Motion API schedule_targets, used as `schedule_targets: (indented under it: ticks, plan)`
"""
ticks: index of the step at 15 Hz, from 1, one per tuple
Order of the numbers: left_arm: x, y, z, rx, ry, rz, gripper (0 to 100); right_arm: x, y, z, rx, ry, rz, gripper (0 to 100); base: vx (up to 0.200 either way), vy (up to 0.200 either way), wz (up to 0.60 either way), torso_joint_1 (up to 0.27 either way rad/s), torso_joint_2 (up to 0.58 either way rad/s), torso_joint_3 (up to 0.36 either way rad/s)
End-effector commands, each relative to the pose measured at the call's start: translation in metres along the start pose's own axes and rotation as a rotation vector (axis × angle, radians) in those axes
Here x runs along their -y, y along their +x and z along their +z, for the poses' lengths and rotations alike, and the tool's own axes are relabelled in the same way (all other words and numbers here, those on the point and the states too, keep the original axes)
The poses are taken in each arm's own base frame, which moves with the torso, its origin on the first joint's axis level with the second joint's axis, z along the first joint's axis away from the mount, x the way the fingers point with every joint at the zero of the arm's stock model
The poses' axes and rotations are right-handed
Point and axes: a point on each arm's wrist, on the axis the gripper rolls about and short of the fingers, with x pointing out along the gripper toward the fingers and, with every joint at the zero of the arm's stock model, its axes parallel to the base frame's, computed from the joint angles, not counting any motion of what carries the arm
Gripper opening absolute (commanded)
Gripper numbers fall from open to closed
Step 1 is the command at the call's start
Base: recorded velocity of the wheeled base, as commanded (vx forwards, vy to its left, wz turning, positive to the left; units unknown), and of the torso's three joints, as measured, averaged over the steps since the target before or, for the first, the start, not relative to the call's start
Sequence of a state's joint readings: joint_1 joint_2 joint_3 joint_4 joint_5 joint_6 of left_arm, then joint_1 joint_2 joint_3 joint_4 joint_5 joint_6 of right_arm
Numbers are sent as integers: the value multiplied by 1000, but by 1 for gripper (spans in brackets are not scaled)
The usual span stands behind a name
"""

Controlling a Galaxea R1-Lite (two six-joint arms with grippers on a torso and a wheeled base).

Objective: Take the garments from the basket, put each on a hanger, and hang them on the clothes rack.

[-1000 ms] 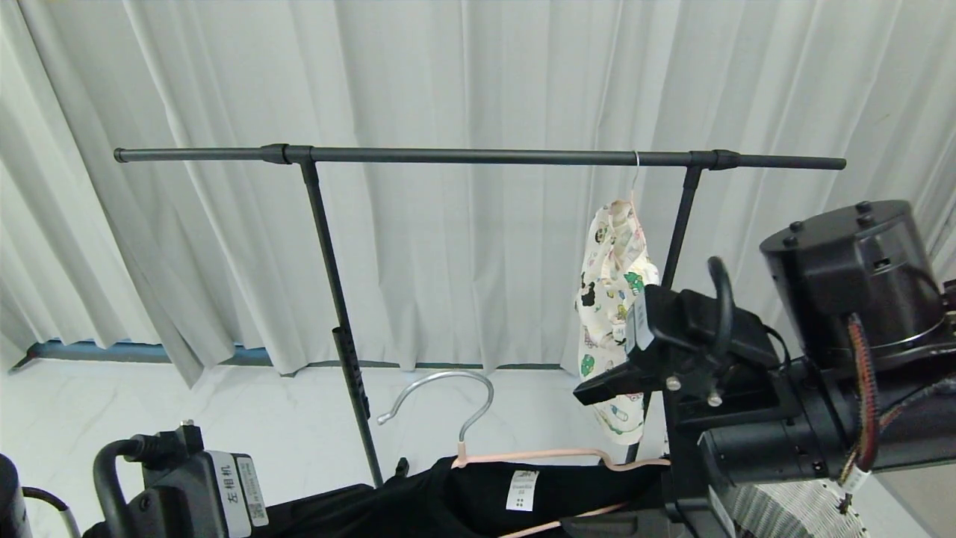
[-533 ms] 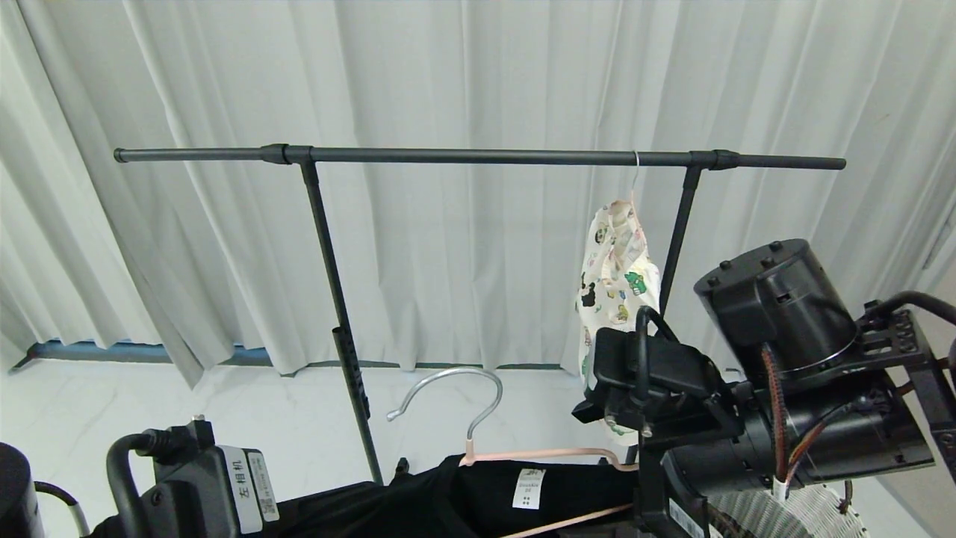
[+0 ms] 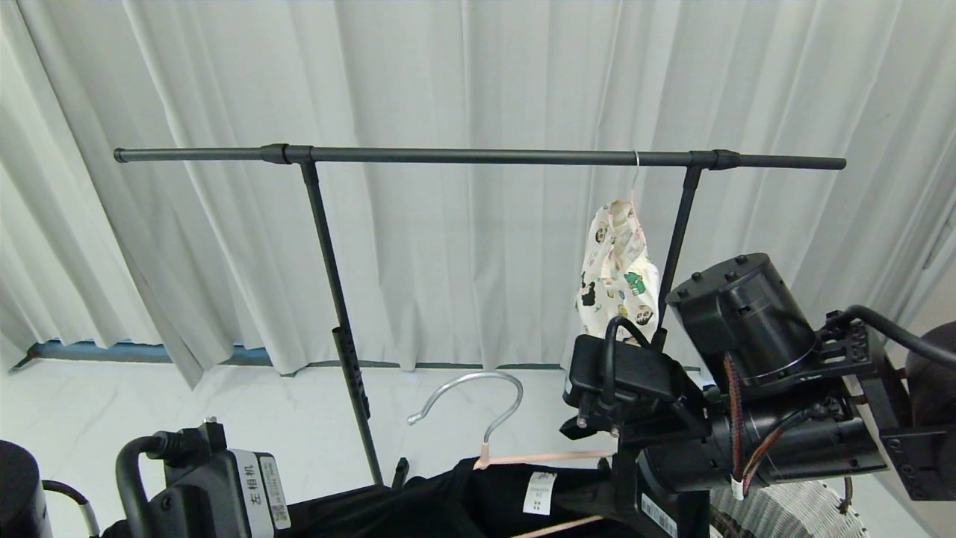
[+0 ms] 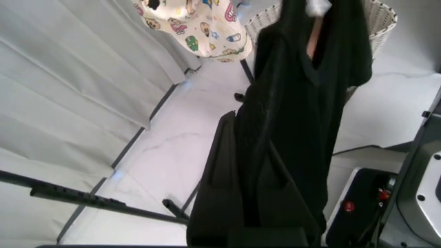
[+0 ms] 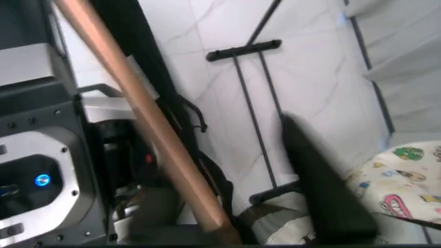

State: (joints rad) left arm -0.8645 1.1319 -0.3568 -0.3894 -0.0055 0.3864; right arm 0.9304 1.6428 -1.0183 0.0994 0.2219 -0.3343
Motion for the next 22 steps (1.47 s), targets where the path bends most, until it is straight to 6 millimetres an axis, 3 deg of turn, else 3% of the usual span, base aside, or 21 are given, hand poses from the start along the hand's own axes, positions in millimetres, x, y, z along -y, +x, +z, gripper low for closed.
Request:
schedule_targets:
  ticks: [1, 5, 6, 11, 16, 20, 22]
  plan:
    - [0, 1, 0, -3, 0, -3, 0, 1, 2, 0, -1, -4, -19, 0, 0, 0, 0, 0, 0, 0]
    - [0, 2, 0, -7, 3, -6, 0, 5, 4, 6, 125, -70, -95, 0, 0, 0, 0, 0, 0, 0]
    - [0, 3, -1, -12, 2, -6, 100, 6, 5, 5, 155, -103, -108, 0, 0, 0, 0, 0, 0, 0]
    - [-7, 3, -9, -63, -24, 75, 100, 11, 3, -5, 301, -247, -207, 0, 0, 0, 0, 0, 0, 0]
    - [-4, -29, -20, 8, -31, 140, 100, 44, -18, -16, 320, -190, -346, 0, 0, 0, 0, 0, 0, 0]
    - [-1, -46, -40, 1, -57, 220, 100, 58, -31, -21, 330, -158, -383, 0, 0, 0, 0, 0, 0, 0]
    - [1, -46, -48, -29, -66, 224, 100, 58, -31, -21, 333, -155, -383, 0, 0, 0, 0, 0, 0, 0]
